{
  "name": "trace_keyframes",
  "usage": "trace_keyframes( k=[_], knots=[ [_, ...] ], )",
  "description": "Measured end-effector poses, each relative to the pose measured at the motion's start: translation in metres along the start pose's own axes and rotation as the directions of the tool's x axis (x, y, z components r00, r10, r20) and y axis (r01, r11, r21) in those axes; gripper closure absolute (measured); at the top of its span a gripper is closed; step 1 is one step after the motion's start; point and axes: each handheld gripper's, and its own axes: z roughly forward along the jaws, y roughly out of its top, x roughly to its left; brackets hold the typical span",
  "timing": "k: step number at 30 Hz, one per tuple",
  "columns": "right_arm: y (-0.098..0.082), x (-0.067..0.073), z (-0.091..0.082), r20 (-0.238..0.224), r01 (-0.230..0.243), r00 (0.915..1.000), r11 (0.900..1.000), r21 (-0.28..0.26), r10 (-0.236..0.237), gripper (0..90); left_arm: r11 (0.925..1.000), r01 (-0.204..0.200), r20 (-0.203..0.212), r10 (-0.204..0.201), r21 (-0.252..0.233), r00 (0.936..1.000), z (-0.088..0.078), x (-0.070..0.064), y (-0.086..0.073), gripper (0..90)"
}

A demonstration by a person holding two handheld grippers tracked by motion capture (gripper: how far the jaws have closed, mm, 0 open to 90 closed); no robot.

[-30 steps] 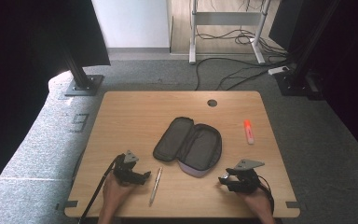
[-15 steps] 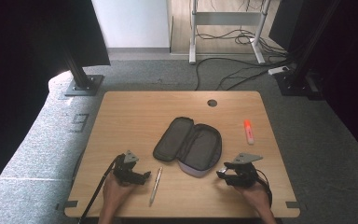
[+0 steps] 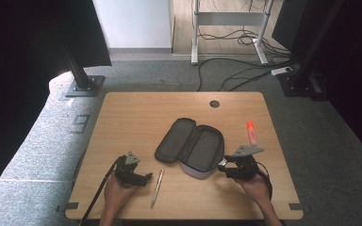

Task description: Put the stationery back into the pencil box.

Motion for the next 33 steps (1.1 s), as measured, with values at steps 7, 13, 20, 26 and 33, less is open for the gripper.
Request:
trace_keyframes(
  k=[7,13,20,26,33],
  knots=[
    [0.010,-0.002,0.008,0.008,0.008,0.9999,1.000,0.002,-0.008,46.4,1.0000,0.000,0.000,0.000,0.000,1.0000,0.000,0.000,0.000,0.0],
    [0.017,-0.006,0.016,0.013,0.013,0.9998,1.000,0.003,-0.013,46.4,1.0000,0.000,0.000,0.000,0.000,1.0000,0.000,0.000,0.000,0.0],
    [0.026,-0.009,0.027,0.018,0.022,0.9996,1.000,0.006,-0.022,46.4,1.0000,0.000,0.000,0.000,0.000,1.0000,0.000,0.000,0.000,0.0],
    [0.033,-0.010,0.038,0.019,0.030,0.9994,1.000,0.009,-0.030,46.5,1.0000,0.000,0.000,0.000,0.000,1.0000,0.000,0.000,0.000,0.0],
    [0.038,-0.012,0.050,0.020,0.032,0.9993,0.999,0.014,-0.032,46.5,1.0000,0.000,-0.001,0.000,0.000,1.0000,0.000,0.000,0.000,0.0]
  ],
)
